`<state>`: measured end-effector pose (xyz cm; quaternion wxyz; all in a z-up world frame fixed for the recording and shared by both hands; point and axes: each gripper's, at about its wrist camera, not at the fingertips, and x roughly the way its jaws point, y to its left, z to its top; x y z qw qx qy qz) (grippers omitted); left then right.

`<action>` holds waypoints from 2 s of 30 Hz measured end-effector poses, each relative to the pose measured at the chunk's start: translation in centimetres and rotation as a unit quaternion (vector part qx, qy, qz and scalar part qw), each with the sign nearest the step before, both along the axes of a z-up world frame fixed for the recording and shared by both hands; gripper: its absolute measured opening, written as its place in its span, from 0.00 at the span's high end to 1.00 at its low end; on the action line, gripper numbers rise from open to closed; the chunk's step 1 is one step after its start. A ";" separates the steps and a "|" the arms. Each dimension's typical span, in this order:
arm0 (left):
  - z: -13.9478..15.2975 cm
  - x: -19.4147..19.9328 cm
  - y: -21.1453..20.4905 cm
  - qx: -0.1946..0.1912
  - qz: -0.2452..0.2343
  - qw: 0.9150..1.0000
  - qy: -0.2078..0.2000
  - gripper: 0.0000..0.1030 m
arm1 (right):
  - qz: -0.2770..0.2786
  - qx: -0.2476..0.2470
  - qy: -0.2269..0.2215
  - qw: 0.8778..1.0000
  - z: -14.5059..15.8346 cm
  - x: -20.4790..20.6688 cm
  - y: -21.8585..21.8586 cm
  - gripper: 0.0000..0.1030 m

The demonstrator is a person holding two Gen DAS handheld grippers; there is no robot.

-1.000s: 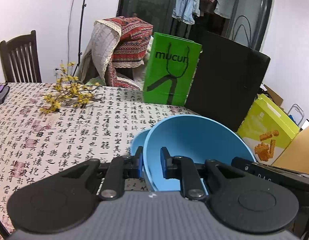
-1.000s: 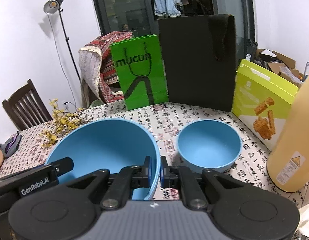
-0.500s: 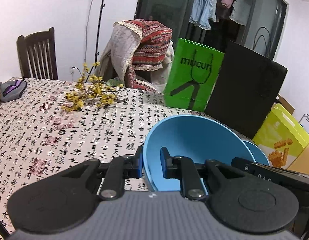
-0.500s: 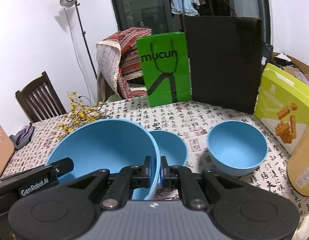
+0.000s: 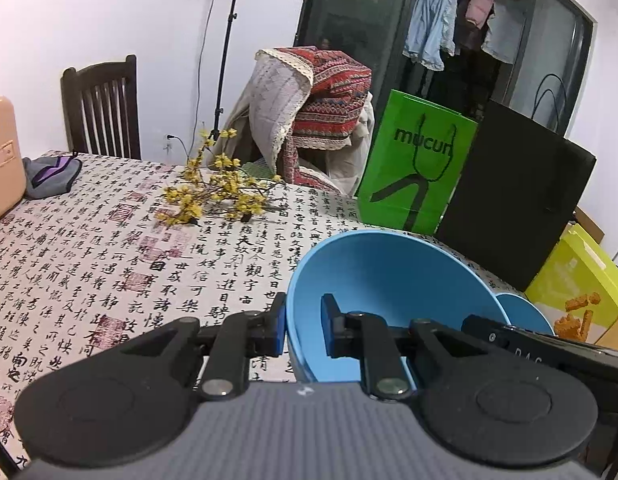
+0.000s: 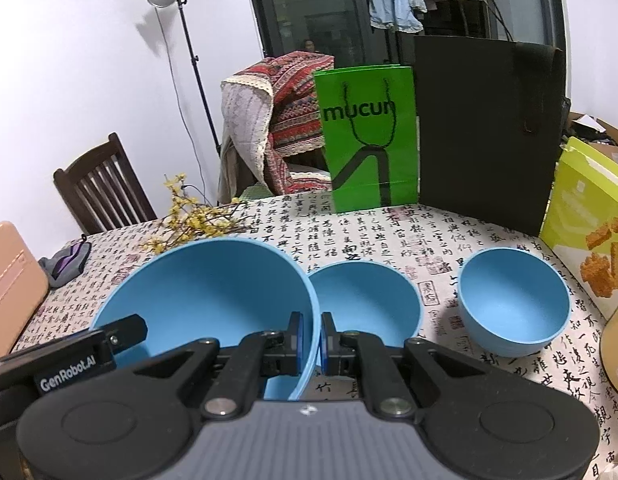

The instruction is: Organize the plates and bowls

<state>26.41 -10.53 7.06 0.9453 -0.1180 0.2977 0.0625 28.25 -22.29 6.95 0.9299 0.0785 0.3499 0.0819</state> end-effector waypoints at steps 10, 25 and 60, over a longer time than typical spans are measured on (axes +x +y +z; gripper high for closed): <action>0.1 -0.9 1.6 0.000 0.018 1.000 -0.003 0.83 | 0.020 0.001 -0.001 1.000 0.1 -0.2 1.8 0.92; 0.4 -2.1 3.7 0.005 0.044 0.999 -0.007 0.83 | 0.045 0.006 -0.002 0.999 0.2 -0.1 4.2 0.92; 0.8 -5.5 8.6 0.009 0.103 0.995 -0.015 0.83 | 0.106 0.014 -0.008 0.994 0.9 -1.0 9.9 0.92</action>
